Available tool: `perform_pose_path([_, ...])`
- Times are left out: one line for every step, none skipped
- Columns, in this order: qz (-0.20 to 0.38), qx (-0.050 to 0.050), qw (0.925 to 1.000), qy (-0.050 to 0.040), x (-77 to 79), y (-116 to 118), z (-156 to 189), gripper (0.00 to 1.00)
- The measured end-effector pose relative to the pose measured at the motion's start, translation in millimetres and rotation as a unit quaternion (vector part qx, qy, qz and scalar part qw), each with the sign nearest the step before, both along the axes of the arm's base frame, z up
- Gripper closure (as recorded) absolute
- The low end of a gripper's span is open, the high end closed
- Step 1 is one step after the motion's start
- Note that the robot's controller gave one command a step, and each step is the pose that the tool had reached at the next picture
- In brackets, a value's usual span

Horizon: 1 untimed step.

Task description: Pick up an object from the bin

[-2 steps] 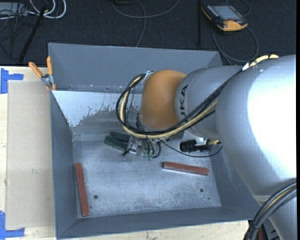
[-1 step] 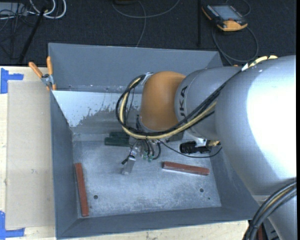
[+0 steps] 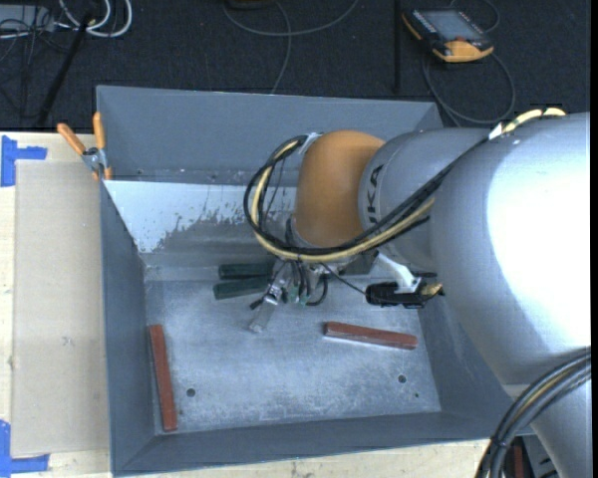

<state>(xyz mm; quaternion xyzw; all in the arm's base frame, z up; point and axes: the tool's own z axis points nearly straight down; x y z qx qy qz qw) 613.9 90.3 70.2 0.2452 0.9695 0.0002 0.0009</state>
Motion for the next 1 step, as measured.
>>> perform_pose_path([0.001,-0.001,1.0000,-0.0045,3.2,-0.4,4.6,1.00])
